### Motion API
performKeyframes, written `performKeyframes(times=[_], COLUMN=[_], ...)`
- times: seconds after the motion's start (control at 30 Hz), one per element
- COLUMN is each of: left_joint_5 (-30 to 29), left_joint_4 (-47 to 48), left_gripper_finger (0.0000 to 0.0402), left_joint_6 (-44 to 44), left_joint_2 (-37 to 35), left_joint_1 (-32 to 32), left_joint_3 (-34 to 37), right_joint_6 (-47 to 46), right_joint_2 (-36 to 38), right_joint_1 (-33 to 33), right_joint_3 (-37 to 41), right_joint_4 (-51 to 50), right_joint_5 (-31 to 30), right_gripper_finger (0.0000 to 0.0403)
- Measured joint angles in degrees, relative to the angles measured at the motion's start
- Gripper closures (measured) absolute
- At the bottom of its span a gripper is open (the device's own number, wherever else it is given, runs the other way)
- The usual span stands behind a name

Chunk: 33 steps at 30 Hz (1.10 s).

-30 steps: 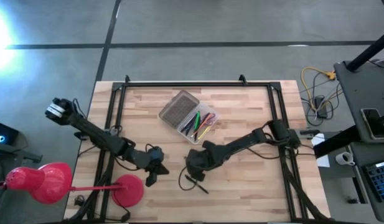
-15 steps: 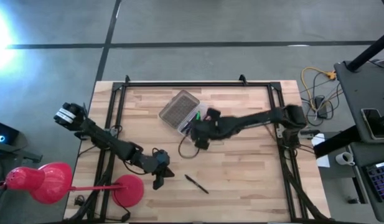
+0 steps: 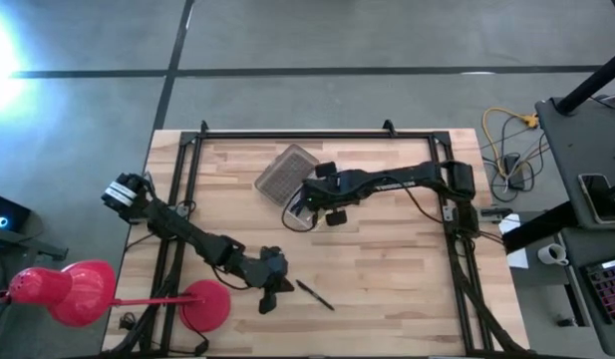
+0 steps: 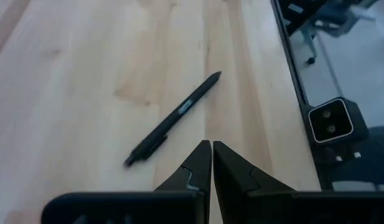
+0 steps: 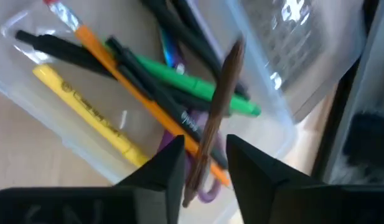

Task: Pick & place school supplies into a supply box
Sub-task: Put the black pen into the supply box

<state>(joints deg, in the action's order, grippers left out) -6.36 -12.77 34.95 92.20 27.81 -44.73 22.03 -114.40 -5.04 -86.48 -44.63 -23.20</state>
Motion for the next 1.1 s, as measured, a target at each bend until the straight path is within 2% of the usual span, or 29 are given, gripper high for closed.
performKeyframes(times=[0.13, 0.23, 0.47, 0.57, 0.7, 0.83, 0.93, 1.1], left_joint_5=[0.02, 0.43, 3.32, 4.6, 4.8, 4.37, 3.2, 2.39], left_joint_4=[4.47, 5.23, 5.27, 5.2, 5.97, 8.5, 11.09, 11.25], left_gripper_finger=[0.0401, 0.0401, 0.0399, 0.0375, 0.0318, 0.0271, 0.0256, 0.0253], left_joint_6=[-2.79, -5.79, -18.42, -21.98, -24.0, -25.14, -27.64, -29.94], left_joint_2=[2.82, 3.81, 7.28, 11.19, 16.31, 18.44, 18.47, 18.4], left_joint_1=[-0.24, -0.52, -0.89, -0.94, -1.01, -1.22, -1.31, -2.04], left_joint_3=[-4.41, -6.21, -10.08, -13.1, -17.18, -20.49, -21.31, -20.69], right_joint_6=[1.86, -3.18, -10.36, -14.33, -20.76, -24.86, -26.72, -25.27], right_joint_2=[0.5, 2.85, 10.56, 14.09, 16.58, 18.09, 18.66, 18.68], right_joint_1=[0.26, 0.89, 3.31, 4.13, 4.35, 4.74, 5.21, 6.07], right_joint_3=[-0.06, 0.03, 2.11, 3.36, 4.22, 4.37, 5.18, 6.5], right_joint_4=[-0.66, -2.53, -4.68, -5.54, -8.91, -12.69, -12.38, -12.35], right_joint_5=[-2.36, -5.06, -4.0, -4.96, -5.31, -5.46, -5.46, -5.43], right_gripper_finger=[0.0252, 0.0226, 0.019, 0.0181, 0.0166, 0.0152, 0.0145, 0.0138])
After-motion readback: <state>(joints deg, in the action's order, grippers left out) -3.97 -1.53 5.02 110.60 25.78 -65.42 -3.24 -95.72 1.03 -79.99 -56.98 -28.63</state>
